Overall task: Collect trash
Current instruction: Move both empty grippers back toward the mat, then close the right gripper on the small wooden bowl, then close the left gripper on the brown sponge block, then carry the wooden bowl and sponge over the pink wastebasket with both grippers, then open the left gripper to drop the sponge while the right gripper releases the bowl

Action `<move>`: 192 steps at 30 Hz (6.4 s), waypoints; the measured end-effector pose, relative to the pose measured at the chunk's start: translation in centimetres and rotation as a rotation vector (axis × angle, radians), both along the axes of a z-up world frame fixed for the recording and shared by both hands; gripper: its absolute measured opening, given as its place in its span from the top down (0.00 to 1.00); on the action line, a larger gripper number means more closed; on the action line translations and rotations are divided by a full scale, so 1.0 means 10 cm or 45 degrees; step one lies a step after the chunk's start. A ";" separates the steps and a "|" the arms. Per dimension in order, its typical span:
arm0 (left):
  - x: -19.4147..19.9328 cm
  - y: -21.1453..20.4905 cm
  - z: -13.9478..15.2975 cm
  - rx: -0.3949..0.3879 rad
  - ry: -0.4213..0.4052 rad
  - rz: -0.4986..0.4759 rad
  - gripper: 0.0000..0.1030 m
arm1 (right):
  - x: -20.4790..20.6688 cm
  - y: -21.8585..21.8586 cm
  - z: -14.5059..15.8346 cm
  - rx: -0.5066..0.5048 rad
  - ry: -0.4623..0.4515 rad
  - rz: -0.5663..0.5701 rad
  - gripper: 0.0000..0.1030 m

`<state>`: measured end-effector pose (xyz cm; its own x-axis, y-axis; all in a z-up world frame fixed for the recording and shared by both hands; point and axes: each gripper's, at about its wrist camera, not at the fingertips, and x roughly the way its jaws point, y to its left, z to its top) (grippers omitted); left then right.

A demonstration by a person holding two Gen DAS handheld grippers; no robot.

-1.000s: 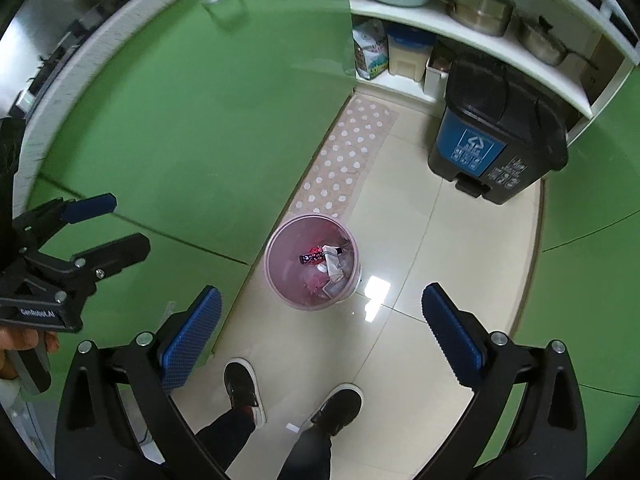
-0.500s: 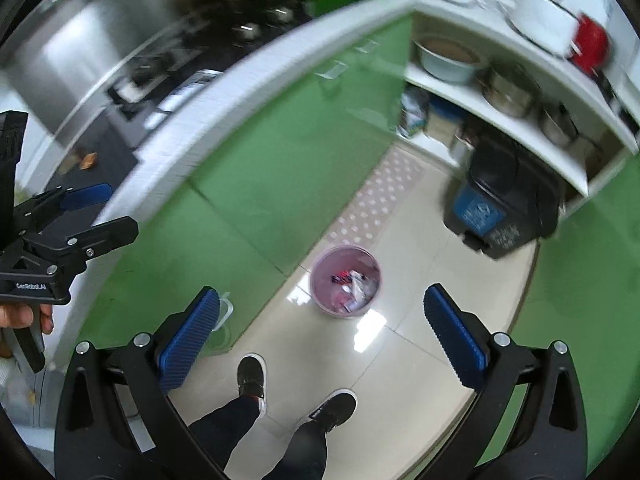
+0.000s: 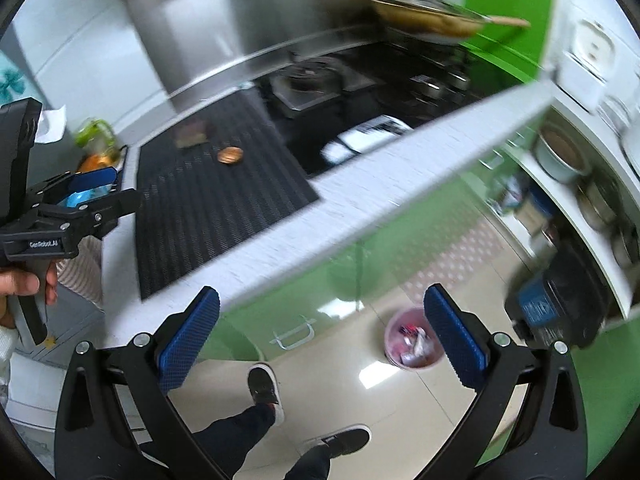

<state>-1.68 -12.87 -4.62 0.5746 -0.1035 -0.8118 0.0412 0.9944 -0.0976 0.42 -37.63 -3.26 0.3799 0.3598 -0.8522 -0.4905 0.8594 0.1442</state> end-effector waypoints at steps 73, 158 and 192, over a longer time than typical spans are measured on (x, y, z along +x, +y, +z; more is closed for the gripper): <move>1.32 1.66 -0.86 -0.088 0.181 0.512 0.07 | 1.68 2.64 -1.07 -0.152 0.175 0.643 0.67; 0.74 -2.67 -2.11 -0.094 0.288 -0.612 0.32 | 0.25 -2.20 -2.21 -0.017 0.246 -0.473 0.67; 1.34 -2.91 -3.22 -0.116 0.334 -0.696 0.33 | 0.91 -2.56 -3.68 -0.033 0.279 -0.653 0.04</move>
<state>11.68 -41.99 -36.84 0.2008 -0.4024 -0.8932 0.5063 0.8232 -0.2571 9.49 -63.20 -40.04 0.3140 0.1538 -0.9369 0.0303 0.9847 0.1717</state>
